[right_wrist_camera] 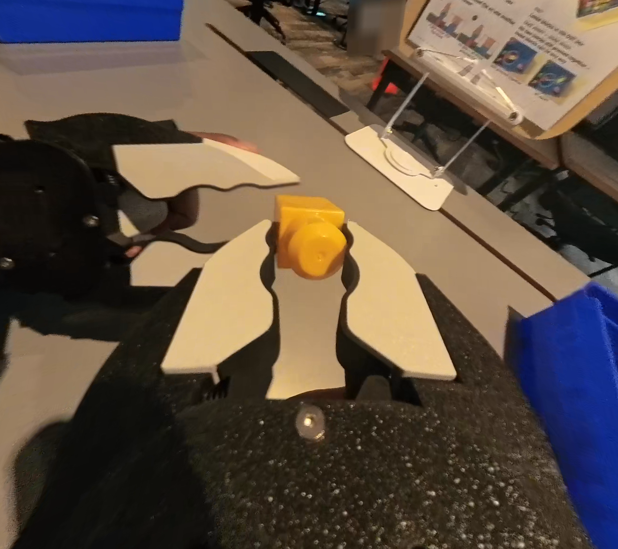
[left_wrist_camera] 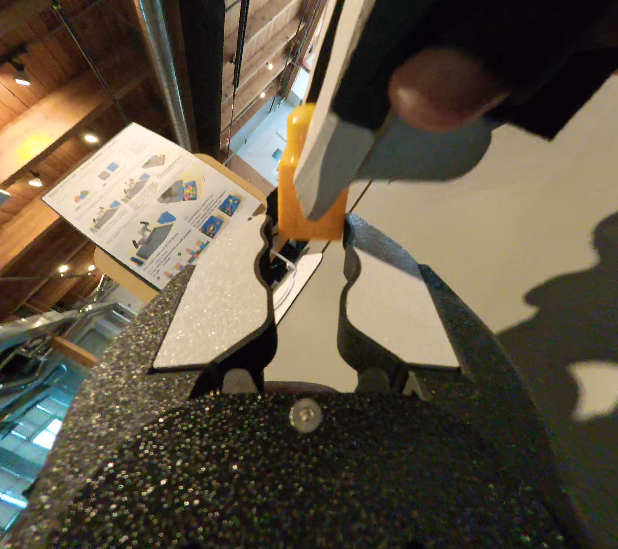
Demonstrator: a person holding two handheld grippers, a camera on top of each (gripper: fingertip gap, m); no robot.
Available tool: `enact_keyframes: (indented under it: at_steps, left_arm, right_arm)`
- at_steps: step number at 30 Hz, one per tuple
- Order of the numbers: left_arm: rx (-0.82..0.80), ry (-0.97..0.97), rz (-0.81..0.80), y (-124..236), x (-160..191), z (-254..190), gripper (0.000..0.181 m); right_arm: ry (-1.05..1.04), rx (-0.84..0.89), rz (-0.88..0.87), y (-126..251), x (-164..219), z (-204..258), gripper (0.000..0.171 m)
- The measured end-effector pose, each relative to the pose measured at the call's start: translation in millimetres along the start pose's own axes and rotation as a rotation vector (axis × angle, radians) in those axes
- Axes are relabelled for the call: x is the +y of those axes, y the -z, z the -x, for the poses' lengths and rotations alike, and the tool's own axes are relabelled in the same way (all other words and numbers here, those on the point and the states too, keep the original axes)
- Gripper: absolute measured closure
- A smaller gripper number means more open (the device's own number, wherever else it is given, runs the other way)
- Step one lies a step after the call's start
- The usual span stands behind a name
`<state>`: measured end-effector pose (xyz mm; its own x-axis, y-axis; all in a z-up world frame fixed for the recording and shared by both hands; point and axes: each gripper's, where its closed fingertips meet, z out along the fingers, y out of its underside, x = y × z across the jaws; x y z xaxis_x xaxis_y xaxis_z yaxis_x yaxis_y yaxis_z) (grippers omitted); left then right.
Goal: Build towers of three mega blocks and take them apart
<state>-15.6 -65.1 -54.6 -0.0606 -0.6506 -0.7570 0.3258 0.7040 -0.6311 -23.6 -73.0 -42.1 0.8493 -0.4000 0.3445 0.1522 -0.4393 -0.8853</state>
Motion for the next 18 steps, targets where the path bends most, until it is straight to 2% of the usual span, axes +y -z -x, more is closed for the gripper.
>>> enact_keyframes:
  at_steps: [3,6,9,12,13,15,16,18]
  left_arm:
    - [-0.015,0.032,0.039,-1,9,6,0.141]
    - [-0.009,0.029,0.06,-1,12,4,0.142]
    - [0.015,0.001,0.065,-2,12,-3,0.144]
    - [0.038,-0.017,0.073,-4,13,-10,0.145]
    - [0.044,-0.015,0.076,-4,13,-11,0.145]
    - [0.052,-0.009,0.084,-5,15,-13,0.145]
    - [0.054,-0.008,0.086,-5,16,-13,0.145]
    - [0.056,-0.003,0.092,-5,17,-13,0.146]
  right_arm:
    - [0.011,0.11,-0.035,10,0,-38,0.134]
    - [0.026,0.319,-0.043,29,10,-99,0.134]
    - [-0.022,0.538,-0.042,57,34,-169,0.134]
    - [-0.131,0.711,-0.013,86,75,-232,0.134]
    - [-0.184,0.735,0.013,92,94,-248,0.134]
    - [-0.288,0.734,0.063,97,128,-268,0.12]
    - [-0.336,0.713,0.059,99,139,-273,0.107]
    - [-0.42,0.651,0.025,102,145,-275,0.104]
